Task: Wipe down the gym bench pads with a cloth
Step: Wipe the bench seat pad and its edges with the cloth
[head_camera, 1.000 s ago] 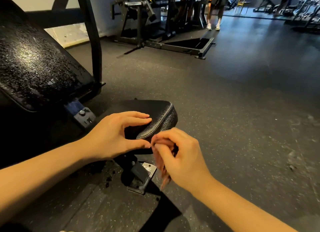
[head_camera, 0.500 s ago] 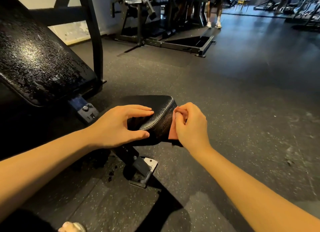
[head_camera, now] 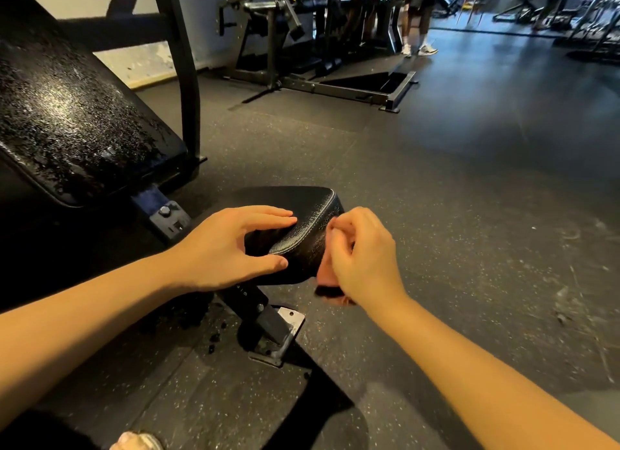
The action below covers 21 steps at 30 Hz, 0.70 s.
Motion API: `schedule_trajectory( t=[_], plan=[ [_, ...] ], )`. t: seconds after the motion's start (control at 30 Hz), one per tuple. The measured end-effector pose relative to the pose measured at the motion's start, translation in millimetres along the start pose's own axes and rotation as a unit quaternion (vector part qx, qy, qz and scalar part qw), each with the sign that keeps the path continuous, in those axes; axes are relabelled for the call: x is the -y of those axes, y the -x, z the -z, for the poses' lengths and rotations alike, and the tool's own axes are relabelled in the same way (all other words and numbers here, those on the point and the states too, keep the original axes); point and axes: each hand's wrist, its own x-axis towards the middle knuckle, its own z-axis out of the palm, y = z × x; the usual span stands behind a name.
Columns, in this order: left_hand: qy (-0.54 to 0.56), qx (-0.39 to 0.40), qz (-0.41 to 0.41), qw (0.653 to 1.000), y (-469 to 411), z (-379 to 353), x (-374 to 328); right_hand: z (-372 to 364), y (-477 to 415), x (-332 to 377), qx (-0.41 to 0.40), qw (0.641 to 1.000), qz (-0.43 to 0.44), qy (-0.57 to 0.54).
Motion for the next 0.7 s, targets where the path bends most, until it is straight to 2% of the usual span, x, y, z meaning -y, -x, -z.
schedule_trajectory(
  t=[0.07, 0.2, 0.23, 0.33, 0.37, 0.43, 0.5, 0.53, 0.63, 0.7],
  plan=[
    [-0.004, -0.001, 0.002, 1.0, 0, 0, -2, -1, -9, -7, -0.022, 0.999, -0.043, 0.001],
    [-0.001, 0.001, 0.005, 1.0, 0, 0, -2, -1, 32, 16, 0.068, 0.993, 0.098, -0.003],
    [0.001, 0.001, 0.007, 1.0, 0, 0, -2, 0, 27, 11, 0.066, 0.993, 0.101, -0.003],
    [0.001, 0.001, 0.008, 1.0, 0, 0, -2, -4, -9, -13, -0.017, 0.999, -0.033, 0.005],
    [-0.002, 0.0, 0.008, 1.0, 0, 0, -3, -5, -8, -13, -0.024, 0.999, -0.042, 0.004],
    [0.0, -0.003, 0.007, 1.0, 0, 0, -2, -6, 11, 5, -0.001, 0.999, 0.03, -0.013],
    [0.001, -0.002, 0.005, 1.0, 0, 0, -3, -1, 26, 14, 0.059, 0.991, 0.114, -0.027],
    [0.001, -0.002, 0.005, 1.0, -1, 0, -2, 1, 19, 10, 0.061, 0.992, 0.109, -0.017],
    [0.004, 0.001, 0.01, 1.0, -1, 1, -1, 5, -25, -22, 0.009, 0.998, -0.048, 0.04],
    [0.006, 0.003, 0.009, 1.0, 0, 2, -1, 15, -43, -31, -0.051, 0.994, -0.097, 0.017]
  ],
)
